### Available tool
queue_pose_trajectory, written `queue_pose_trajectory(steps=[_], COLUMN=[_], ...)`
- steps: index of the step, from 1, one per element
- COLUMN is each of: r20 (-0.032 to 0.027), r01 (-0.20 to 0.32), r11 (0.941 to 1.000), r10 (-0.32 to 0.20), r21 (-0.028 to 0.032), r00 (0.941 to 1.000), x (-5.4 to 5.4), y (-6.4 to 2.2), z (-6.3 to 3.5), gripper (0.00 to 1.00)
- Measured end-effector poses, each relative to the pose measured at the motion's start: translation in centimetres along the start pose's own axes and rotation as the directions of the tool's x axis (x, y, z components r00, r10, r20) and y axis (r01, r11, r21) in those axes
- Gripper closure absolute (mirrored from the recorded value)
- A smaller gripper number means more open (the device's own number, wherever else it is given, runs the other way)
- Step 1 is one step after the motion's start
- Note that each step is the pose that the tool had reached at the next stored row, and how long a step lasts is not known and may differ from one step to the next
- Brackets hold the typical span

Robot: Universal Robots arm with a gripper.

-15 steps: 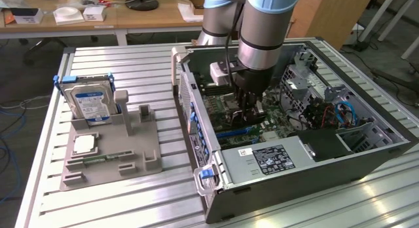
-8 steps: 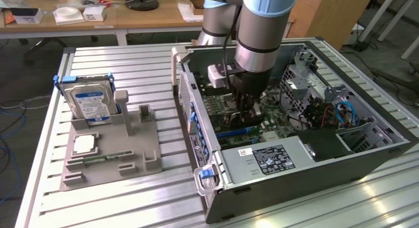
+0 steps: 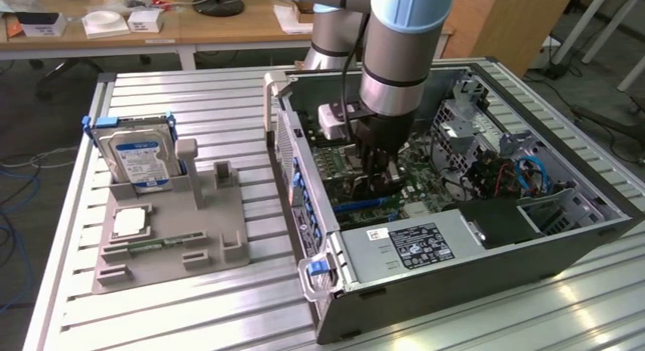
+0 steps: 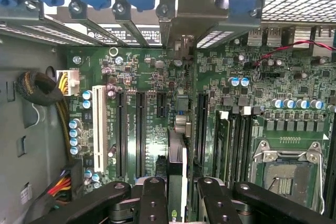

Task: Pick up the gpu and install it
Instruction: 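Insert the gpu into the slot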

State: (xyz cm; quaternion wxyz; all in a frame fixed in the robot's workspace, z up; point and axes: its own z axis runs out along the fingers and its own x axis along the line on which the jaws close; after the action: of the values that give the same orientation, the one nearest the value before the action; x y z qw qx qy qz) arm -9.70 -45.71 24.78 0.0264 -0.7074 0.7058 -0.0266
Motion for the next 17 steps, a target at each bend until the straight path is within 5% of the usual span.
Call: queue_pose_trajectory(steps=[17], r20=[-0.0001], r01=[0.000], r11=[1.0000], r10=[0.000], r21=[-0.0001], r00=[1.0000], x=[0.00], y=[0.22], z=[0.39], gripper=[0.73])
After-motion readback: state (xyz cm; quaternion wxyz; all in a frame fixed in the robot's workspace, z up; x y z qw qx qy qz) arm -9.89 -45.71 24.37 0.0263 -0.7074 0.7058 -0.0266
